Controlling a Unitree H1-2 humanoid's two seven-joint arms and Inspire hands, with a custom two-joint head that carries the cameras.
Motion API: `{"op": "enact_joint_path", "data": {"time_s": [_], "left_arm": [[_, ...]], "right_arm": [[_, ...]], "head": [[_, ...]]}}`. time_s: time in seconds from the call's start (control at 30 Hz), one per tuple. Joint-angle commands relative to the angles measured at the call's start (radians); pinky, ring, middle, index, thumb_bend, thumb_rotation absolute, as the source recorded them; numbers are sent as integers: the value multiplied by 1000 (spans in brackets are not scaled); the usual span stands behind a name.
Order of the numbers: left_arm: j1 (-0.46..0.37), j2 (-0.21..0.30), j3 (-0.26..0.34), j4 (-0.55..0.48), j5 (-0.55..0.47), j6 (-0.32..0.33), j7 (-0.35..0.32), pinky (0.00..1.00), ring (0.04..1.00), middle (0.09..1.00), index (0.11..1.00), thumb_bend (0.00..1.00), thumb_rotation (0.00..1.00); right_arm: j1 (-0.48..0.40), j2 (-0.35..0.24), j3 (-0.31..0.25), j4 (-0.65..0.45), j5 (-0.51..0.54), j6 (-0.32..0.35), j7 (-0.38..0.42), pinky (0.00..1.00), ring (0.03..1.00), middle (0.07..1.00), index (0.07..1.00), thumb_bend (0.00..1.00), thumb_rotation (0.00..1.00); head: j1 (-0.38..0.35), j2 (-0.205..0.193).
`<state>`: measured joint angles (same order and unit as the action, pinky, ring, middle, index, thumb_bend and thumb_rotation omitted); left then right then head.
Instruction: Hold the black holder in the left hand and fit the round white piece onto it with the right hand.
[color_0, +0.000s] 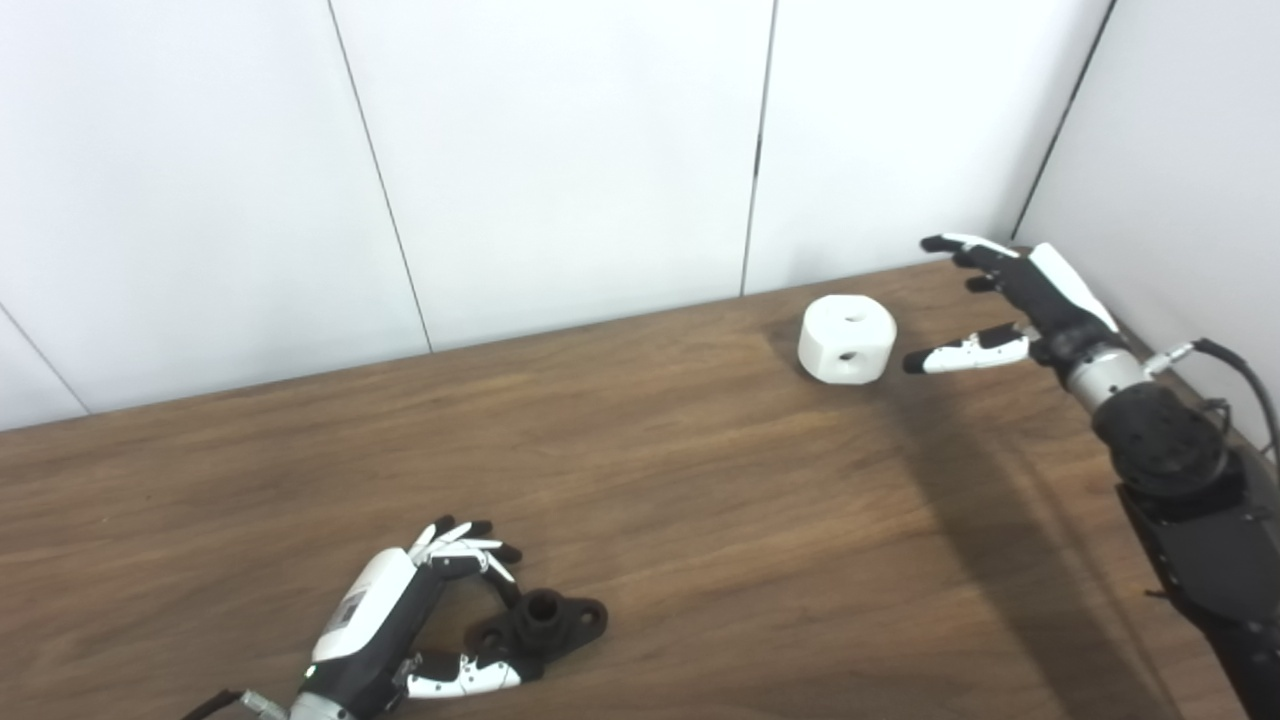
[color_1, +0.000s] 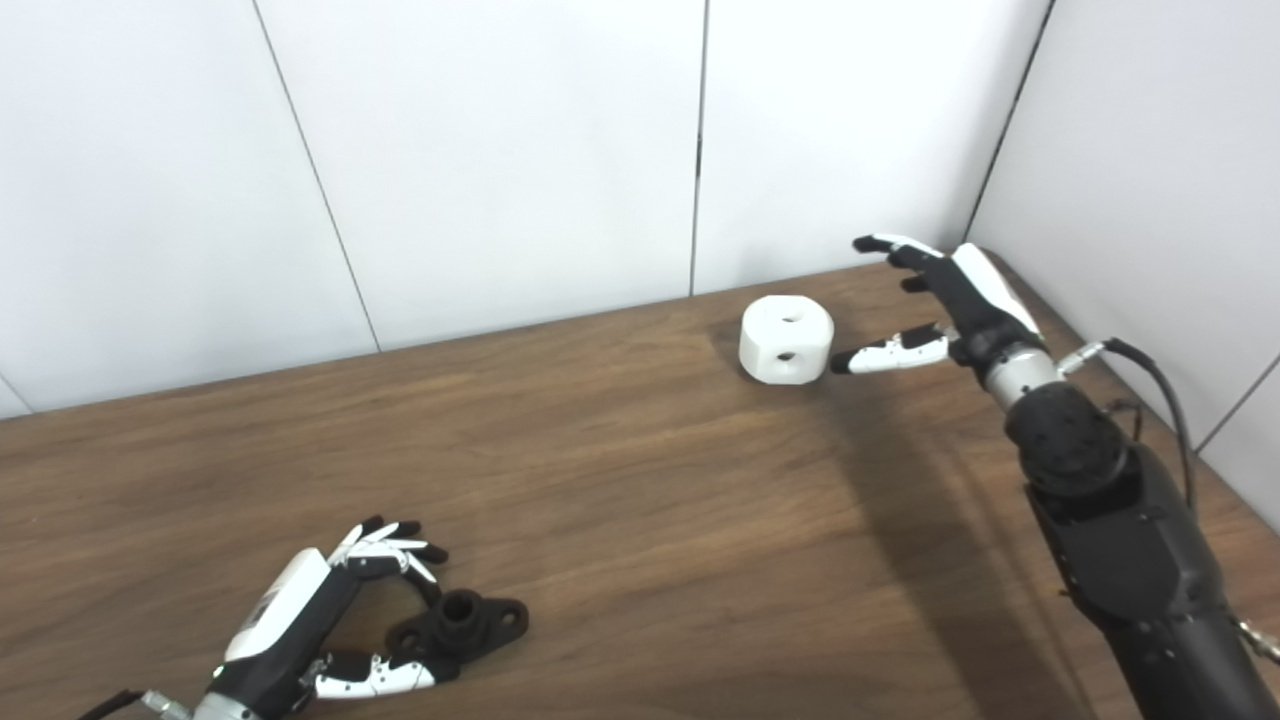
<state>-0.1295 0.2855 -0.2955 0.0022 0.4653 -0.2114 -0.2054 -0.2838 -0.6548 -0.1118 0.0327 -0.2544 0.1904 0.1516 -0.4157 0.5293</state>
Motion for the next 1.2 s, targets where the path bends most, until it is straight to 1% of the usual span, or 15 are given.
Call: {"op": "enact_joint_path", "data": {"time_s": [0.0, 0.17, 0.3, 0.43, 0.47, 0.6, 0.67, 0.77, 0.8, 0.87, 0.9, 0.97, 1.0, 1.13, 1.17], "left_arm": [[-10, -4, -13, 3, -11, -19, -11, 1000, 910, 764, 485, 524, 60], [-4, -7, -19, -6, -7, -15, -9, 1000, 911, 765, 485, 524, 60], [1, -10, -20, -13, -6, -8, -8, 1000, 912, 766, 485, 524, 61], [8, -8, -20, -15, -11, -11, -10, 1000, 913, 766, 485, 524, 60], [10, -7, -20, -15, -12, -14, -9, 1000, 913, 766, 485, 524, 59], [17, -3, -20, -15, -11, -22, -5, 1000, 912, 764, 485, 524, 59], [21, -2, -20, -17, -10, -24, -3, 1000, 911, 763, 485, 524, 59], [26, -1, -20, -18, -9, -23, -1, 1000, 910, 761, 485, 524, 58], [27, -1, -20, -16, -10, -25, -1, 1000, 909, 761, 485, 524, 58], [28, -1, -20, -12, -11, -28, 2, 1000, 909, 759, 485, 524, 58], [28, 0, -20, -10, -11, -30, 3, 1000, 909, 759, 485, 524, 58], [28, 2, -21, -10, -9, -31, 2, 1000, 910, 761, 485, 524, 57], [29, 2, -21, -8, -8, -33, 3, 1000, 910, 761, 485, 524, 57], [31, 2, -21, 3, -7, -47, 10, 1000, 909, 760, 485, 524, 58], [32, 2, -20, 2, -5, -46, 10, 1000, 909, 760, 485, 524, 58]], "right_arm": [[-58, -48, 3, -6, -23, -7, 5, 860, 919, 925, 819, 879, 208], [-90, -43, 23, 47, -31, -58, 4, 836, 903, 918, 782, 880, 196], [-110, -44, 40, 78, -46, -63, 12, 841, 901, 918, 773, 873, 206], [-128, -48, 54, 103, -45, -69, 30, 852, 911, 924, 770, 864, 186], [-133, -48, 57, 110, -47, -69, 33, 859, 916, 927, 772, 862, 191], [-145, -46, 65, 128, -56, -75, 36, 847, 912, 927, 772, 861, 181], [-151, -46, 70, 141, -58, -82, 37, 845, 915, 929, 774, 862, 194], [-159, -47, 80, 146, -69, -69, 41, 842, 916, 933, 779, 860, 201], [-161, -48, 84, 147, -72, -65, 44, 842, 917, 934, 783, 857, 198], [-164, -50, 91, 151, -78, -65, 48, 844, 919, 941, 801, 849, 201], [-167, -51, 94, 156, -82, -68, 49, 844, 919, 943, 807, 848, 207], [-173, -50, 97, 163, -86, -69, 50, 852, 924, 952, 833, 846, 222], [-176, -50, 99, 165, -88, -67, 50, 854, 925, 953, 835, 845, 222], [-190, -50, 106, 176, -101, -59, 52, 870, 938, 961, 854, 843, 236], [-193, -50, 107, 181, -103, -62, 50, 856, 933, 960, 855, 844, 244]], "head": [[-2, -3], [1, -8], [7, -12], [8, -14], [7, -23], [0, -35], [-2, -39], [-2, -39], [1, -47], [1, -47], [-1, -57], [-1, -57], [-6, -64], [-6, -64], [-6, -64]]}}
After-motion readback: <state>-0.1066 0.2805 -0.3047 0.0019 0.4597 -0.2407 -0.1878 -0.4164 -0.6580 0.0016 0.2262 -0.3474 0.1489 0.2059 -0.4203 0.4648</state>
